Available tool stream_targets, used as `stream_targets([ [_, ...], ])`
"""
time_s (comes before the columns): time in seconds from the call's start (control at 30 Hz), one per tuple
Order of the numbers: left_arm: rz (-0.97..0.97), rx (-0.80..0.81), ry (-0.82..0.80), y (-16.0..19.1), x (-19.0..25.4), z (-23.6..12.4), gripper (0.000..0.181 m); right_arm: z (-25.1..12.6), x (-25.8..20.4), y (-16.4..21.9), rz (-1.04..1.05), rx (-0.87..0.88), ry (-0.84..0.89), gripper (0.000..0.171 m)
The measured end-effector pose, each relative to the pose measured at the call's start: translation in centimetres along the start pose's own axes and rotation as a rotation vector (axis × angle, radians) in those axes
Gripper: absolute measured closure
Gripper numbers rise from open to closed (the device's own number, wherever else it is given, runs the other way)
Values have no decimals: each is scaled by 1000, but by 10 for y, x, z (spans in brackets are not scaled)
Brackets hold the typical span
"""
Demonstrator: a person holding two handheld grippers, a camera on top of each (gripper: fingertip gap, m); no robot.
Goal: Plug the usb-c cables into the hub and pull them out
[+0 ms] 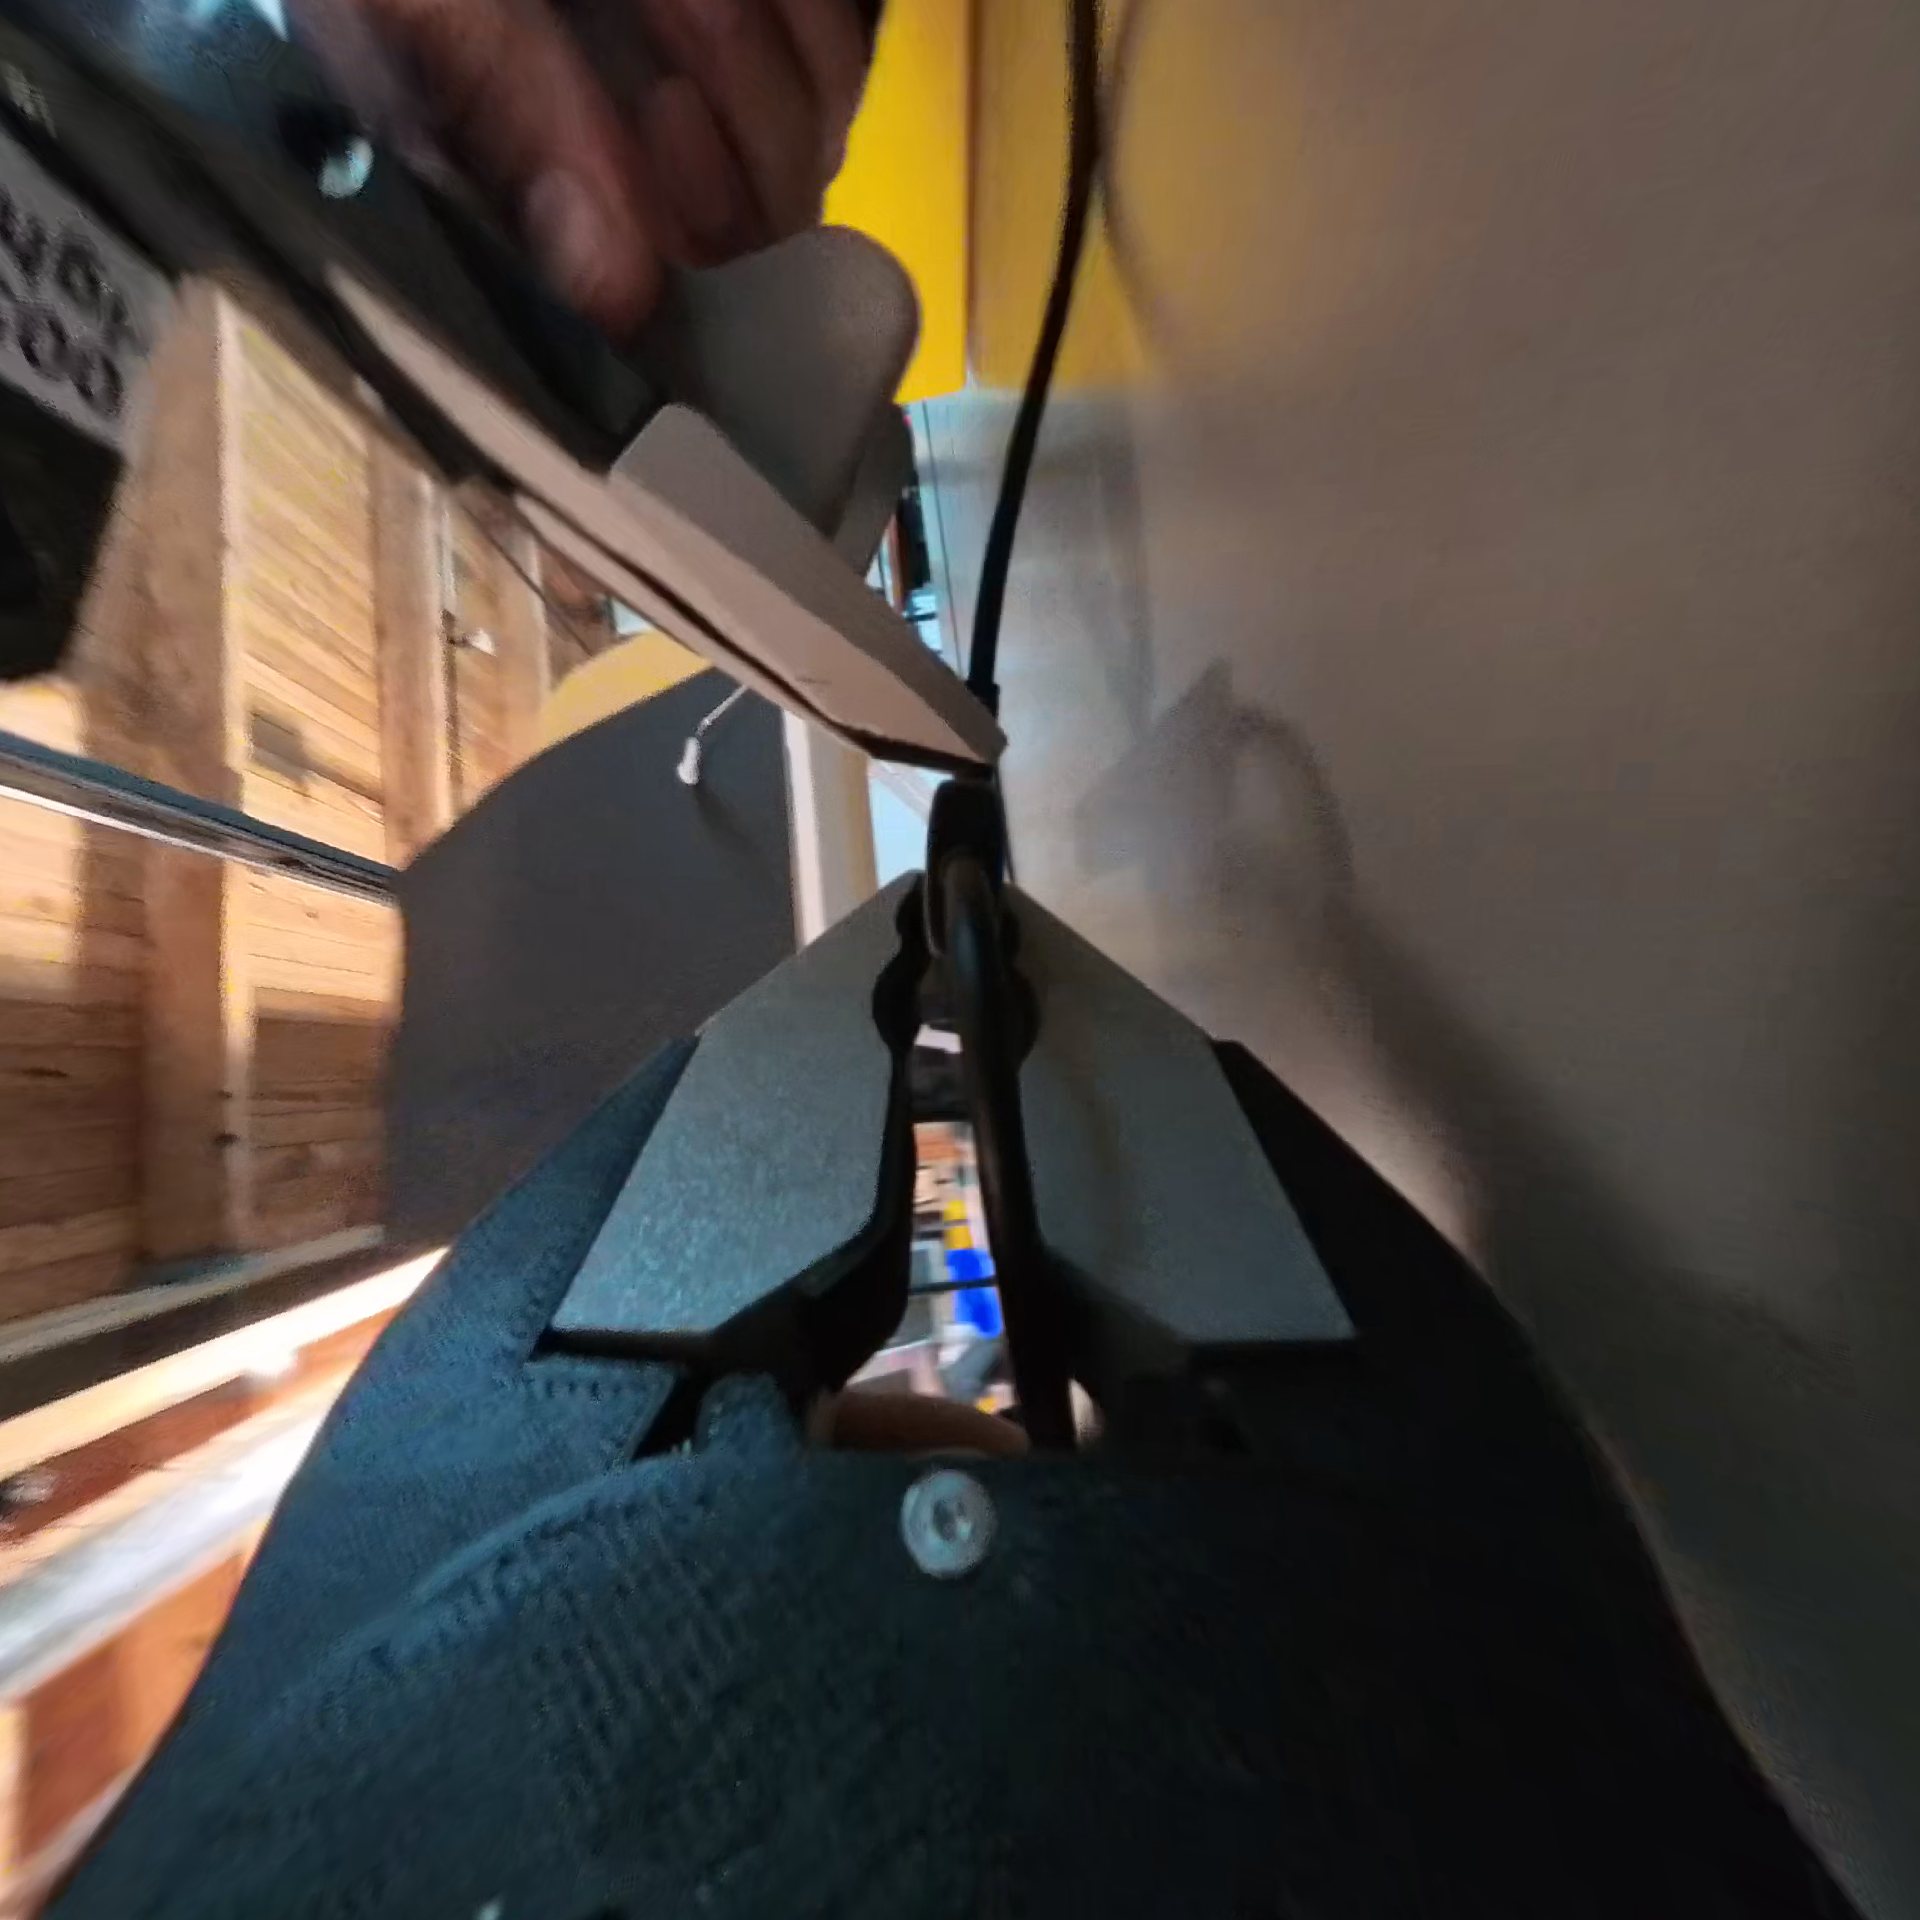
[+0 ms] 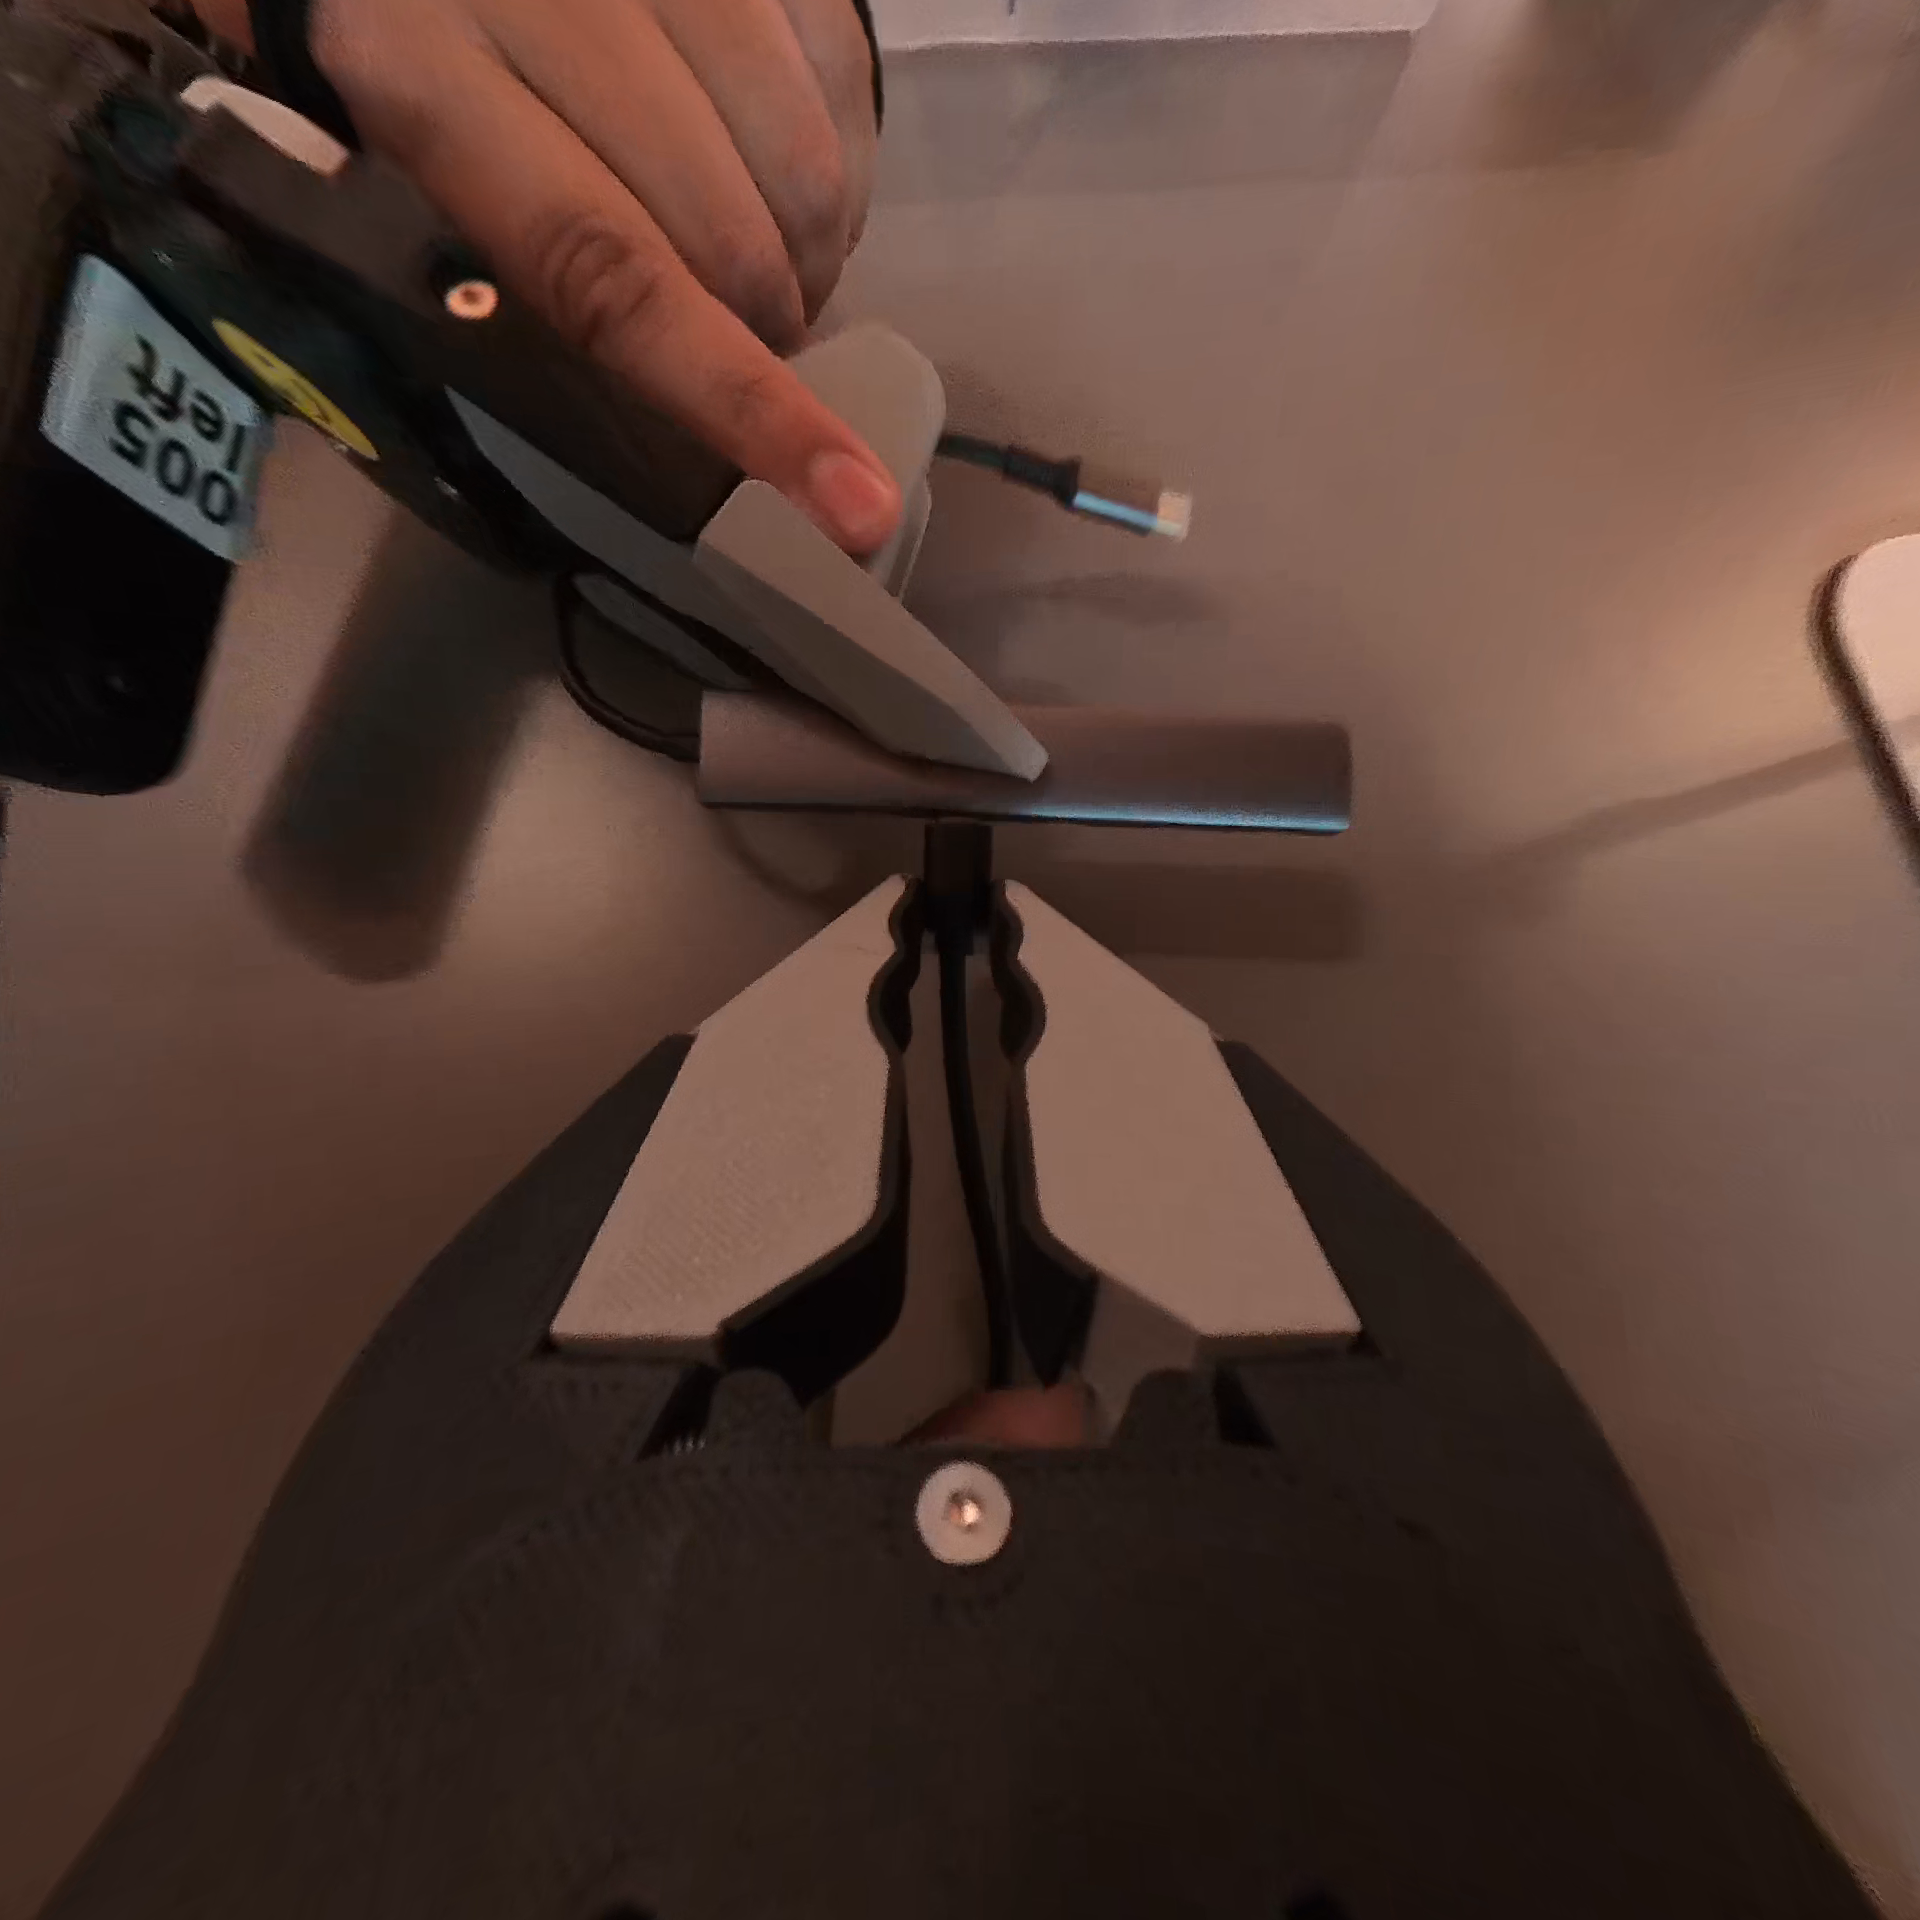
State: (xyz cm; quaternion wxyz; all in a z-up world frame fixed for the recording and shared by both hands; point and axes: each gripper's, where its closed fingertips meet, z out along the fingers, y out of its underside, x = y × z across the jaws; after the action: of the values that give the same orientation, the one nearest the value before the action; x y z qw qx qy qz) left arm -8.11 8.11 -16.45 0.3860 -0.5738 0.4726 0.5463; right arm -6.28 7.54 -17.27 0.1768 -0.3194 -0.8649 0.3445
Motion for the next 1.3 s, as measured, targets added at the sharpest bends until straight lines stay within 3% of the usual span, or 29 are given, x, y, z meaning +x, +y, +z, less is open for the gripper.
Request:
stream_targets([
  [0.17, -353, 7, 18, 12, -20, 3, 174, -22, 13, -21, -94, 75, 191, 150],
  [0.33, -481, -13, 47, 22, -20, 1, 174, -39, 12, -31, -78, 160, 187, 144],
  [0.63, -716, 82, 209, 3, -10, 0, 173, -8, 12, -13, -238, 11, 279, 126],
  [0.77, -811, 146, 270, -10, -10, -3, 174, -2, 13, -14, -326, 3, 336, 130],
  [0.93, -866, 199, 289, -13, -12, -8, 173, 1, 7, -17, -387, 38, 333, 152],
  [1.1, -960, 343, 281, -24, -31, -19, 173, 0, 2, -22, -406, 84, 326, 152],
  [1.3, -997, 331, 290, -23, -31, -20, 168, 0, 1, -18, -423, 57, 318, 160],
])
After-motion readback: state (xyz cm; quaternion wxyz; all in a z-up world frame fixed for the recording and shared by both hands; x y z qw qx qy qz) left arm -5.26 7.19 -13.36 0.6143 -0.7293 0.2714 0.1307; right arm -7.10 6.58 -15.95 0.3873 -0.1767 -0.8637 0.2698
